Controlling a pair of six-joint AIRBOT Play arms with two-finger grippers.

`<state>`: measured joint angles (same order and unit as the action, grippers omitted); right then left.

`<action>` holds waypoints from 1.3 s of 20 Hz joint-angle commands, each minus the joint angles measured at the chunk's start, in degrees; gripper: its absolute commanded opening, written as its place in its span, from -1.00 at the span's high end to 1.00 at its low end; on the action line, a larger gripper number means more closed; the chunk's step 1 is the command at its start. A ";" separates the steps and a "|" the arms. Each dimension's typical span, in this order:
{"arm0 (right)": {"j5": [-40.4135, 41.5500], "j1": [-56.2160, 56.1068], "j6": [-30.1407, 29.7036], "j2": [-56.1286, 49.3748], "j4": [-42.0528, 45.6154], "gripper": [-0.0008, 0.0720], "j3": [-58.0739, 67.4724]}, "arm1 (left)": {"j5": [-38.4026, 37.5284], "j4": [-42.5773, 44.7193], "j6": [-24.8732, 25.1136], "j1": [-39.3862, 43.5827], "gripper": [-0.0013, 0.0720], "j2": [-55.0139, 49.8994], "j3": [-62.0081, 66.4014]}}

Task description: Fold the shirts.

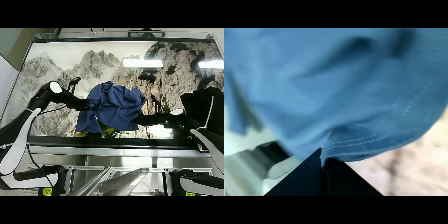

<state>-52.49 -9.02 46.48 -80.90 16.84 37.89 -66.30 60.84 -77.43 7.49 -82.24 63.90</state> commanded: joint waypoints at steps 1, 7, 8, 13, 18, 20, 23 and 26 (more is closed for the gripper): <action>-10.40 3.76 -0.83 6.05 -1.11 0.95 4.66 | -6.51 -11.37 6.78 -4.66 0.87 6.82 0.63; -19.15 21.62 6.36 35.78 -3.45 0.95 24.55 | -20.65 -58.90 15.74 -24.41 0.87 24.30 11.85; -19.08 25.68 7.43 40.37 -3.45 0.95 29.49 | -21.53 -66.99 15.72 -28.85 0.87 26.71 14.86; -16.37 44.57 8.35 52.24 -0.48 0.95 49.13 | -21.59 -88.85 16.06 -51.23 0.87 34.71 25.03; -20.46 46.71 10.58 46.90 -1.95 0.95 50.23 | -19.87 -73.35 11.67 -51.23 0.87 32.44 24.76; -23.21 46.47 10.01 42.77 -4.20 0.95 46.51 | -16.72 -59.87 11.30 -41.38 0.87 30.45 20.13; -23.67 40.46 7.34 36.83 -2.43 0.95 36.85 | -8.44 -42.47 11.06 -24.65 0.87 25.59 10.84; -14.47 30.84 5.35 29.73 4.70 0.95 25.00 | 4.70 -36.20 11.17 -14.58 0.87 17.70 3.93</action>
<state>-72.73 28.80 54.28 -45.21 16.69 72.25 -73.49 13.63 -66.00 -17.04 -58.59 74.04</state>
